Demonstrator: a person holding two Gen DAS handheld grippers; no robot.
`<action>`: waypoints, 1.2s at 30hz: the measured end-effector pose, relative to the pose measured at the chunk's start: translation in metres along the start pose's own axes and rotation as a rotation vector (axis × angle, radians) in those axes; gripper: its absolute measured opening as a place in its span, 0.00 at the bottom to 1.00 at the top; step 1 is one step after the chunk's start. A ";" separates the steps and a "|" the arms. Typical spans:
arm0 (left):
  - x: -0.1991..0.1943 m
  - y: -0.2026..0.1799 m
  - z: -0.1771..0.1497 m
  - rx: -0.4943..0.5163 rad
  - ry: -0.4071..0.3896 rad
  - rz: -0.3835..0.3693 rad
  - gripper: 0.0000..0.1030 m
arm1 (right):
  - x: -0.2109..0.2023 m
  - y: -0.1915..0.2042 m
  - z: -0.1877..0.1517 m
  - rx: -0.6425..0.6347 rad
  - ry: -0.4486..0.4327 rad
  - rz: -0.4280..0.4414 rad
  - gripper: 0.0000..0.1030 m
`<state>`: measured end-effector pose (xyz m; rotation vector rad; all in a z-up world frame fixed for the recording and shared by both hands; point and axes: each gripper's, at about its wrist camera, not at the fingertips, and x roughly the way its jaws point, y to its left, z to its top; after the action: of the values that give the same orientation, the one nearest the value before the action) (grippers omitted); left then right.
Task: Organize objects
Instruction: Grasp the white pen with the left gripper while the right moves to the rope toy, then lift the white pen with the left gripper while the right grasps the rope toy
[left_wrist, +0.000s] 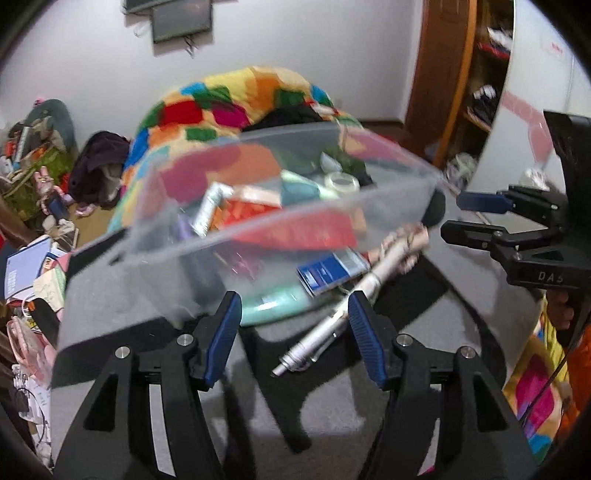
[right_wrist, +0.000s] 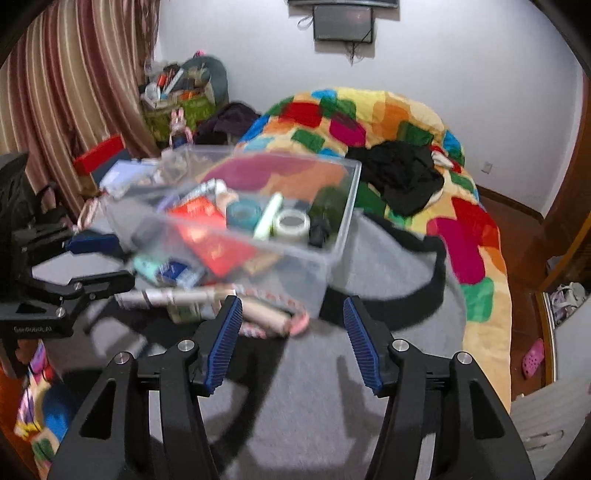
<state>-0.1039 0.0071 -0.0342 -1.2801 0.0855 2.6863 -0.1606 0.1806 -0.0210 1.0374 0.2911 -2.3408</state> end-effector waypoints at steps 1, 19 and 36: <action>0.005 -0.002 -0.001 0.011 0.018 -0.011 0.58 | 0.003 0.000 -0.003 -0.010 0.014 -0.007 0.52; 0.007 -0.014 -0.021 0.067 0.067 -0.070 0.16 | 0.028 0.005 -0.006 -0.050 0.067 0.128 0.09; -0.027 0.003 -0.055 -0.018 0.040 -0.059 0.11 | 0.034 -0.024 -0.009 0.133 0.126 0.119 0.12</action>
<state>-0.0457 -0.0061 -0.0477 -1.3201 0.0284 2.6181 -0.1876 0.1906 -0.0528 1.2348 0.1182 -2.2162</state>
